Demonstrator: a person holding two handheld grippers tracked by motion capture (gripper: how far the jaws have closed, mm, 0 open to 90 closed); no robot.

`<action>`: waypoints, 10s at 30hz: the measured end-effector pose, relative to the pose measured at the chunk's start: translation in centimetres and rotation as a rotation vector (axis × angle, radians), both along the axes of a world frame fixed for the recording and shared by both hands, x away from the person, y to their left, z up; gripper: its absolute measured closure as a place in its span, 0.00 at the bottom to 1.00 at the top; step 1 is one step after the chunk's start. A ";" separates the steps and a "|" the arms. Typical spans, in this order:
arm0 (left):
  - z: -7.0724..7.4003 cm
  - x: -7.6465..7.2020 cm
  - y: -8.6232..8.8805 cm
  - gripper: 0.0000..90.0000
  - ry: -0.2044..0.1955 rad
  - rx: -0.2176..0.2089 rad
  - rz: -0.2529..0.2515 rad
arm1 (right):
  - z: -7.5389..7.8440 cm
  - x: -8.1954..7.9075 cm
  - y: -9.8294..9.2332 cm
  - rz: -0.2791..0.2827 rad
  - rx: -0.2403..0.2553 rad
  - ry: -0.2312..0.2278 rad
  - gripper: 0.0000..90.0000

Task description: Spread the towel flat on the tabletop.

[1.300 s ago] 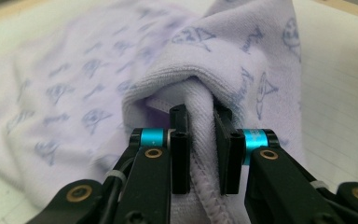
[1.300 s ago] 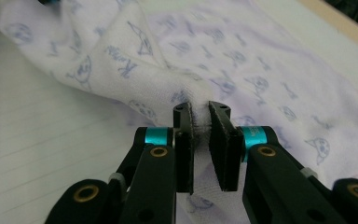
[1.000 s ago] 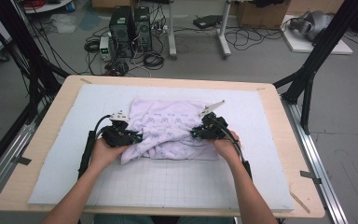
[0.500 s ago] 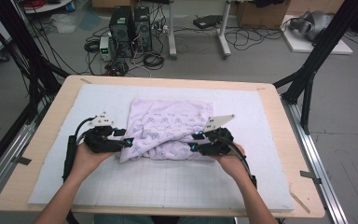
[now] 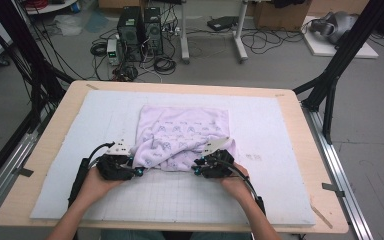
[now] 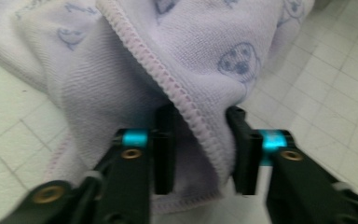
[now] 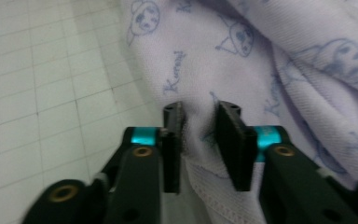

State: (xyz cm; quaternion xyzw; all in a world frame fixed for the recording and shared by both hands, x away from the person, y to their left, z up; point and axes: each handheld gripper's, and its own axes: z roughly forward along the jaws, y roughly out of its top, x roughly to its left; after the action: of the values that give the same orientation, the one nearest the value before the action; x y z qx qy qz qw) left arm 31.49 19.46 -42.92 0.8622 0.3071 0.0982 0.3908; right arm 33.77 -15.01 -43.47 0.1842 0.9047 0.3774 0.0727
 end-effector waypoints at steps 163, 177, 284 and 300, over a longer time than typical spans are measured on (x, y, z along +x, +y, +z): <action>-0.1 -4.9 -1.1 0.98 -0.034 0.062 -0.114 | -0.1 -5.8 -5.3 0.074 0.036 0.060 0.96; 0.5 -6.3 -0.3 0.81 -0.056 0.026 -0.105 | 1.4 -8.3 -5.2 0.100 0.062 0.013 0.89; 2.0 0.2 0.5 0.96 -0.084 -0.016 0.123 | -0.2 -1.2 -8.5 -0.115 -0.002 0.055 0.66; 1.5 -1.4 1.2 0.76 -0.077 0.003 0.126 | -0.4 -0.7 -8.0 -0.114 -0.025 0.037 0.70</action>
State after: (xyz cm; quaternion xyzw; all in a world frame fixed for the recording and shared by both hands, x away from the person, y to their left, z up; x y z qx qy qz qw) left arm 30.11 20.62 -41.38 0.8374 0.3451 0.1564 0.3940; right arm 33.03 -23.03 -43.83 0.2416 0.8985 0.3577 0.0796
